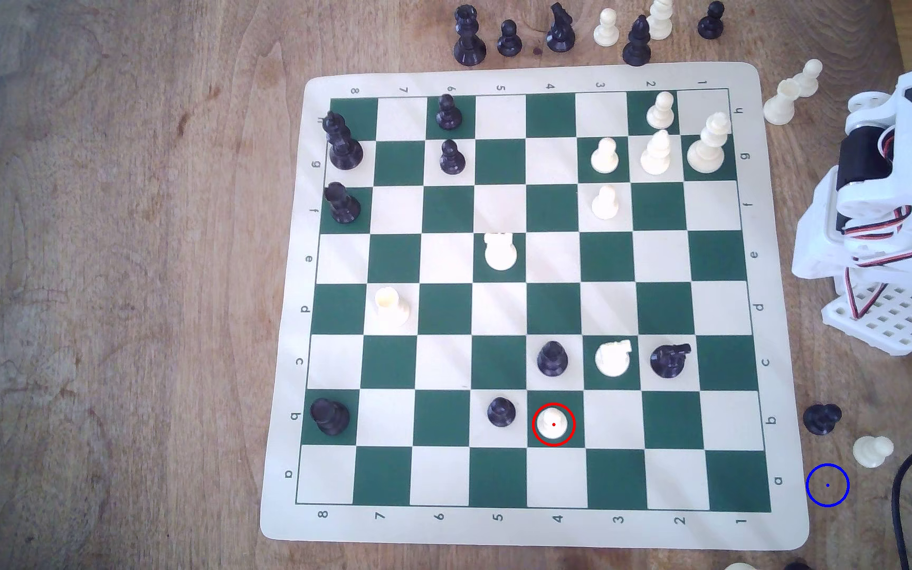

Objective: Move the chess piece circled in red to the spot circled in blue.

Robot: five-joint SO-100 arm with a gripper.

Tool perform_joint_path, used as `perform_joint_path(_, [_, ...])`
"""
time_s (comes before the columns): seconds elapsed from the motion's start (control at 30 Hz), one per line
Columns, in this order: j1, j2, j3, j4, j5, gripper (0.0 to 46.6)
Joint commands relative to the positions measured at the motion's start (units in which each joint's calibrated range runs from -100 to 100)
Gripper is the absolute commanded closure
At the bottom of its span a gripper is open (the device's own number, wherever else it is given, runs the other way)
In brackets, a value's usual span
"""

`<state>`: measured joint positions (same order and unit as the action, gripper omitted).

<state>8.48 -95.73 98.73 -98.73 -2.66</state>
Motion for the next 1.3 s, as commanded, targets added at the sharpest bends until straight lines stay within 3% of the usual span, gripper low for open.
perform_joint_path(0.0, [-1.4,0.0,1.2,-0.9,0.2,46.4])
perform_joint_path(0.23, [-2.8,0.0,1.2,6.5,0.2,46.4])
perform_joint_path(0.53, [-5.9,-0.1,1.1,41.6,0.0,46.4])
perform_joint_path(0.83, [-7.7,0.0,-15.1,91.7,0.0,46.4])
perform_joint_path(1.0, [-9.5,0.1,-21.9,110.9,-0.2,45.6])
perform_joint_path(1.27, [-12.1,4.6,-28.9,127.0,-0.2,46.4])
